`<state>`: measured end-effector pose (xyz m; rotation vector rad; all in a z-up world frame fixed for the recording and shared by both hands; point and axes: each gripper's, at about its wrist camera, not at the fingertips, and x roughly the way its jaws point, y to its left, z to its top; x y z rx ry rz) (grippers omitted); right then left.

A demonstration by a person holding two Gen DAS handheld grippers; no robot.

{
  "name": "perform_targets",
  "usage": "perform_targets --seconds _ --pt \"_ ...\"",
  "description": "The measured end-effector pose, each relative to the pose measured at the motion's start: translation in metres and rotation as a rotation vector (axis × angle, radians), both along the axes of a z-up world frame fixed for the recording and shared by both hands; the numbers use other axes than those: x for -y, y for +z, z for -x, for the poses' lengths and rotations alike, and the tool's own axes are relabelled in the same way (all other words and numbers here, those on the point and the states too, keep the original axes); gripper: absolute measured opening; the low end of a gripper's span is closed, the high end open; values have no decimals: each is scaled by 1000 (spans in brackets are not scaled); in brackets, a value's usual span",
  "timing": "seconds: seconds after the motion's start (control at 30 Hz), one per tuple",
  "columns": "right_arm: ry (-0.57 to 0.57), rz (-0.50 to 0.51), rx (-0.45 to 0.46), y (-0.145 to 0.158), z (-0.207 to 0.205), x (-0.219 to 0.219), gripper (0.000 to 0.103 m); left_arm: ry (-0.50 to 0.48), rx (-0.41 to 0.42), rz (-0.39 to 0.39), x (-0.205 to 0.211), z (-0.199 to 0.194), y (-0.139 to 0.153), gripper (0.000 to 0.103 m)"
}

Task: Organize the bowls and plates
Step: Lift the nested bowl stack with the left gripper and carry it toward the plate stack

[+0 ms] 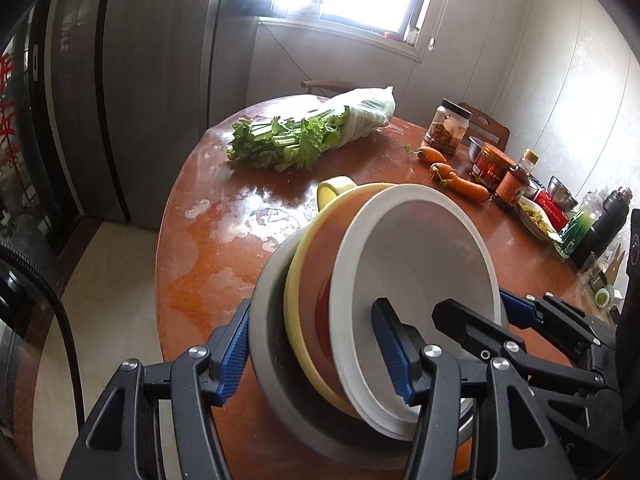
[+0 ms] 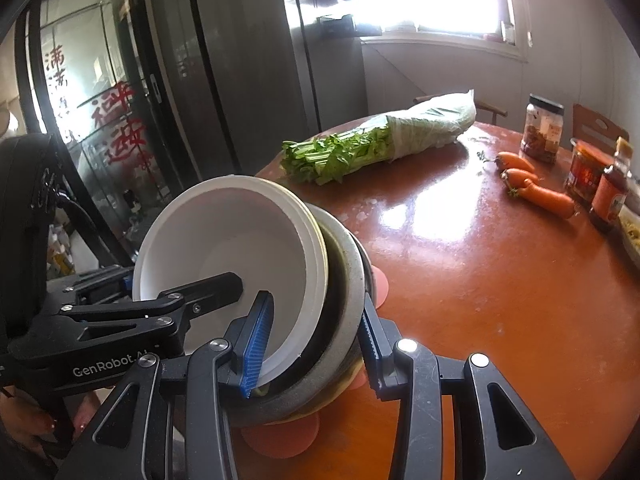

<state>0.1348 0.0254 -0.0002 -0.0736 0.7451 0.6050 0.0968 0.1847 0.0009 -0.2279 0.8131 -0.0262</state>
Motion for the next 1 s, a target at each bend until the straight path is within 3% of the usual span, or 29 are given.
perform_targets --seconds 0.33,0.7,0.8,1.0 --pt "2 -12 11 4 1 1 46 10 13 -27 -1 1 4 59" --pt "-33 -20 25 6 1 10 64 44 -3 -11 -13 0 -1 69" --pt "-49 -36 4 4 -1 15 69 40 -11 4 -17 -1 -5 74" --pt "-57 -87 -108 -9 -10 15 71 -12 -61 63 -17 -13 -20 75"
